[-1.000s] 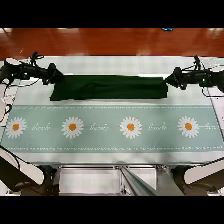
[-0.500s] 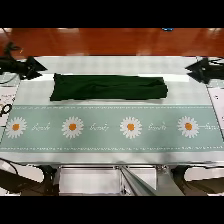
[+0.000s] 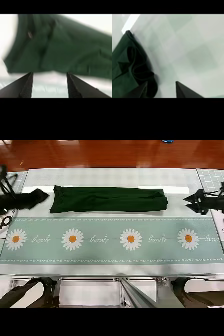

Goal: Fold the shirts.

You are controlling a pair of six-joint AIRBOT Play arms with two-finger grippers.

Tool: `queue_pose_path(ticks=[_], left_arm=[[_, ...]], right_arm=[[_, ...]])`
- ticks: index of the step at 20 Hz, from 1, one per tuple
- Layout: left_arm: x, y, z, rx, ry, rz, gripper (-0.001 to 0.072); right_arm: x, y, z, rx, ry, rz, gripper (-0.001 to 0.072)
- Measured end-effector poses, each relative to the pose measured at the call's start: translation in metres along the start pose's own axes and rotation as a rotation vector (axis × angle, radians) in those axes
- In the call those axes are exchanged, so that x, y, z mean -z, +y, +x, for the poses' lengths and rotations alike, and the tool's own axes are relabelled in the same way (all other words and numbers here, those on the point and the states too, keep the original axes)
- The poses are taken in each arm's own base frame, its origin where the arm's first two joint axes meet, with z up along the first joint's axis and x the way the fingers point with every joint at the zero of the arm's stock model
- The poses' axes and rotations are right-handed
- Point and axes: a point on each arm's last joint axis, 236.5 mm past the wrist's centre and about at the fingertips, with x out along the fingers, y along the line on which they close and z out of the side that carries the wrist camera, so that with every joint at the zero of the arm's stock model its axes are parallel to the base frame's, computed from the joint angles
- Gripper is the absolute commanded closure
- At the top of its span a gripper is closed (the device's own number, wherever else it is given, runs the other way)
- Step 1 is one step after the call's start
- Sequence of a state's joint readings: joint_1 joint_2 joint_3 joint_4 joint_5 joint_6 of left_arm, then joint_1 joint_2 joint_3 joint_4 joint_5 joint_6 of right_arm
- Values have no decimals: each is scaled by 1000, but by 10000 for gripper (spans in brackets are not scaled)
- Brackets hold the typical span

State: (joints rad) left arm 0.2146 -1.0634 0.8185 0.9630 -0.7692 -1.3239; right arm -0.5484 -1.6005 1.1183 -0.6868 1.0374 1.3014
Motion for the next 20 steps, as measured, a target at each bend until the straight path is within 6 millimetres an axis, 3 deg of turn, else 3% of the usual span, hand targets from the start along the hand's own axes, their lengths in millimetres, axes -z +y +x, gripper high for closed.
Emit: queue_pose_path(ticks=[2, 5, 11, 12, 14, 16, 17, 18, 19, 20], left_arm=[[27, -13, 5, 19, 38, 29, 195], [46, -28, 9, 50, 65, 55, 195], [56, -40, 10, 77, 80, 58, 195], [57, -40, 10, 78, 81, 58, 195], [58, -41, 10, 80, 83, 59, 197], [58, -41, 11, 81, 83, 57, 200], [58, -41, 11, 81, 83, 57, 250], [58, -42, 11, 82, 83, 57, 564], [57, -43, 10, 85, 82, 55, 693], [56, -46, 9, 92, 80, 61, 691]], right_arm=[[4, 4, 24, -42, 33, 35, 292], [8, 17, 54, -87, 83, 49, 292], [25, 54, 101, -141, 205, 25, 299], [29, 58, 106, -138, 220, 15, 367], [41, 62, 116, -122, 255, -13, 688], [48, 71, 118, -135, 278, -42, 690], [50, 76, 116, -145, 285, -61, 690], [52, 82, 112, -154, 290, -83, 690], [53, 89, 105, -161, 288, -111, 690], [53, 94, 95, -157, 284, -149, 690]])
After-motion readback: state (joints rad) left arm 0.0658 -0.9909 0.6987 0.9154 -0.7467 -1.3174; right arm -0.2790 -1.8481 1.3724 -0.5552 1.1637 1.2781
